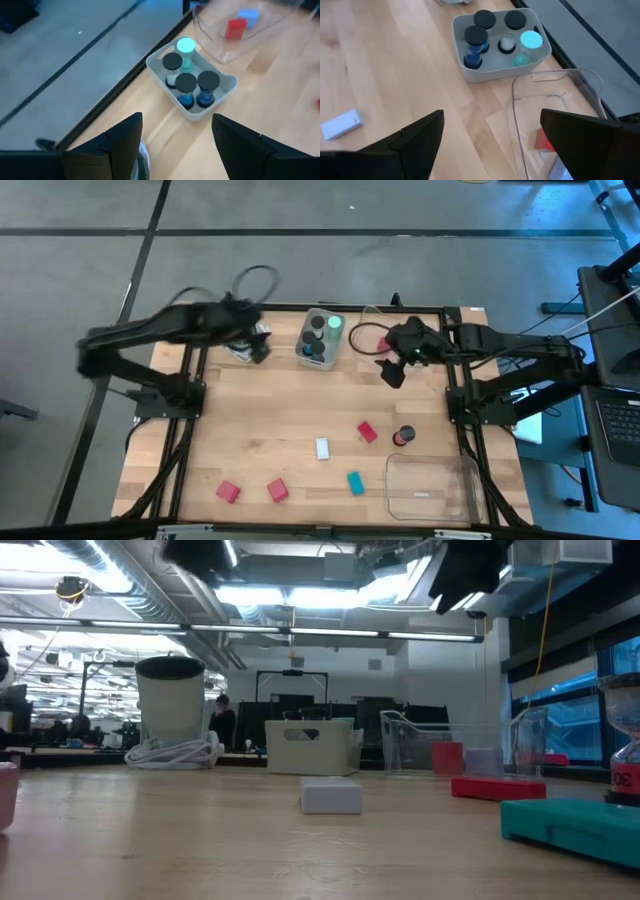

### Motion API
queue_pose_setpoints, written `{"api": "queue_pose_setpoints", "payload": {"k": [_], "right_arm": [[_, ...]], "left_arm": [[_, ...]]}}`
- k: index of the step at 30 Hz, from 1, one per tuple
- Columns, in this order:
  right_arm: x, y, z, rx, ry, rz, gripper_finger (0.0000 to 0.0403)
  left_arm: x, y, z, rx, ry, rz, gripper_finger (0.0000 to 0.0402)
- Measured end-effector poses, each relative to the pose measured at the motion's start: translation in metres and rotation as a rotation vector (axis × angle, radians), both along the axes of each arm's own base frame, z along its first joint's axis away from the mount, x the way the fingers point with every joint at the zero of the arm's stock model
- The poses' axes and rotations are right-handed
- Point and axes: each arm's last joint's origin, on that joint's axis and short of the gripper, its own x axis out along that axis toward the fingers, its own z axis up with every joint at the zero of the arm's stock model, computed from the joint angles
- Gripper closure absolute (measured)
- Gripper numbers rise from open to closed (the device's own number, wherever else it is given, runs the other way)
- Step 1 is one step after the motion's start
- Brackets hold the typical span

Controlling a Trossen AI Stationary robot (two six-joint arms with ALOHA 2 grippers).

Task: Pick & Place Office items
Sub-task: Put the red digital timer into the bottom transparent bin

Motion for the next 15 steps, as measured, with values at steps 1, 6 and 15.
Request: {"api": "queue_pose_setpoints", "payload": {"k": [1, 6, 15], "right_arm": [[0.000, 0.002, 0.000, 0.000, 0.000, 0.007, 0.0069], [0.000, 0.010, 0.000, 0.021, -0.011, 0.019, 0.0069], [0.000, 0.022, 0.000, 0.166, -0.069, -0.067, 0.0069]], "left_arm": [[-0.015, -0.005, -0.001, -0.002, -0.037, 0.012, 0.0164], [-0.086, -0.022, -0.012, 0.045, -0.174, 0.048, 0.0164], [-0.177, -0.028, -0.045, 0.003, -0.416, 0.107, 0.0164]]}}
